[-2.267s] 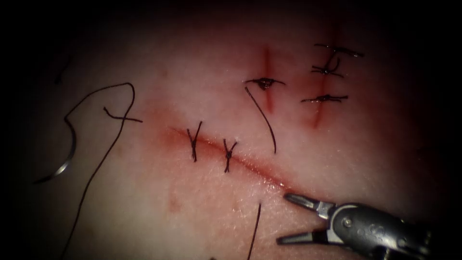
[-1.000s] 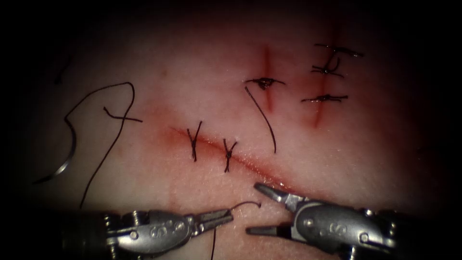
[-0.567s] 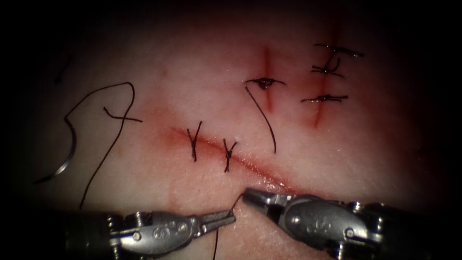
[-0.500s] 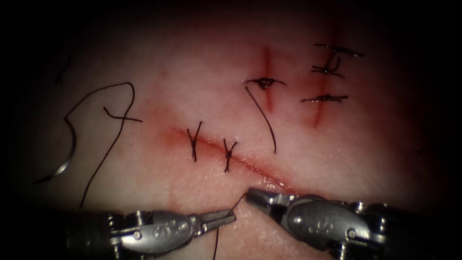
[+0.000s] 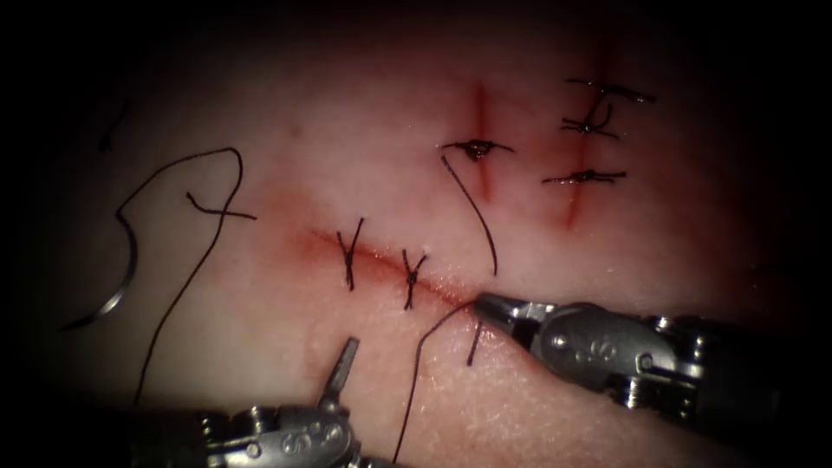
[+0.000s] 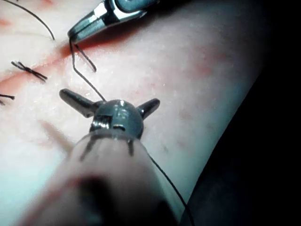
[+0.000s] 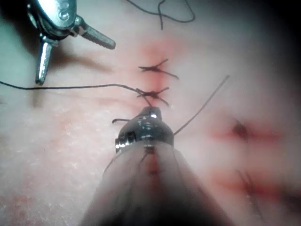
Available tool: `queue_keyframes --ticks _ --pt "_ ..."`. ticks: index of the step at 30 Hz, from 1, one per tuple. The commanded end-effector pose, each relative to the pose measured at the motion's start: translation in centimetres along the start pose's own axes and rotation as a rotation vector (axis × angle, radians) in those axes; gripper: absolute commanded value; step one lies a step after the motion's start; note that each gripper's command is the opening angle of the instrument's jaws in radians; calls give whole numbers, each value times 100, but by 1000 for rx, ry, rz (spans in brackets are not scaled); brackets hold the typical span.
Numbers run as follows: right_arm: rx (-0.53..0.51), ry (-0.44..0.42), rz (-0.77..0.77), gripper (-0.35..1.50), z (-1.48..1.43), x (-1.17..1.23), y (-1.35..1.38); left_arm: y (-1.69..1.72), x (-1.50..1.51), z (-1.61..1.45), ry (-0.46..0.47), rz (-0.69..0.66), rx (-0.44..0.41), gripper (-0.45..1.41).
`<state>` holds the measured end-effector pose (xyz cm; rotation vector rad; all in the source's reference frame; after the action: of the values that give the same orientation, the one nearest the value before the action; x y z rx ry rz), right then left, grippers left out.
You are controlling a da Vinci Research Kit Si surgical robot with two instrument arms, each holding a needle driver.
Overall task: Wound Closure
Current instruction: To get a longer suture length in the left hand, use the right hand to hand over more suture.
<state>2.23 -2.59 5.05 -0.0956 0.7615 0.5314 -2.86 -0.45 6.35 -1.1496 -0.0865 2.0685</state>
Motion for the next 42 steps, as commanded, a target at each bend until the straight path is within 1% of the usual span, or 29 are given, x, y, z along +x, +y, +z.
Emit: queue_keyframes --ticks 1,4,6,8,9,11,13,15,17,18,19,20,21,24,25,27,30,31,33,36,38,41,42 --pt "-8 -3 10 -35 14 1 7 9 -10 2 10 -23 -20 125" --pt "-14 -7 19 -35 18 -3 13 21 -18 -4 30 -64 -52 114" --pt "-19 -5 28 -35 19 -3 15 27 -27 -4 40 -90 -65 113" --pt "-22 0 36 -35 19 -3 16 29 -34 -4 44 -95 -65 113" --pt "-25 1 37 -35 19 -3 17 29 -43 -5 48 -105 -65 113" --pt "-26 0 37 -35 19 -3 17 29 -51 -7 51 -115 -66 109" --pt "-27 0 38 -35 19 -3 17 28 -58 -9 46 -121 -45 104" --pt "-29 -2 39 -35 19 -3 17 27 -67 -10 17 -118 -20 99" --pt "-31 1 45 -35 20 -4 17 28 -73 -7 -10 -129 -14 83" --pt "-31 1 45 -35 20 -4 17 29 -74 -6 -13 -129 -13 71" --pt "-32 1 44 -35 20 -4 16 29 -73 -3 -13 -130 -9 9" --pt "-32 1 44 -35 20 -4 16 28 -72 -3 -14 -131 -9 -33" --pt "-32 1 43 -35 20 -5 15 26 -69 -2 -13 -134 -19 -45" --pt "-30 2 42 -35 17 -5 15 17 -62 -4 -10 -107 -34 -45" --pt "-31 5 43 -35 16 -6 15 11 -59 -6 -10 -93 -29 -45" --pt "-29 5 41 -35 12 -6 13 -4 -55 -11 -28 -63 26 -45" --pt "-29 5 41 -35 11 -6 12 -11 -55 -11 -20 -67 27 -45" --pt "-30 5 42 -35 11 -6 12 -8 -59 -11 -25 -62 14 -45" --pt "-28 6 42 -35 12 -6 12 -6 -59 -10 -27 -63 -36 -45" --pt "-28 6 41 -35 12 -7 12 -6 -51 -12 -25 -52 -37 -45" --pt "-20 12 38 -35 11 -9 10 -9 -35 -17 12 -27 -36 -45" --pt "-3 38 81 -35 5 -14 9 -22 3 -28 55 28 -13 -45" --pt "0 49 100 -27 3 -14 9 -26 9 -30 60 33 -7 -45"
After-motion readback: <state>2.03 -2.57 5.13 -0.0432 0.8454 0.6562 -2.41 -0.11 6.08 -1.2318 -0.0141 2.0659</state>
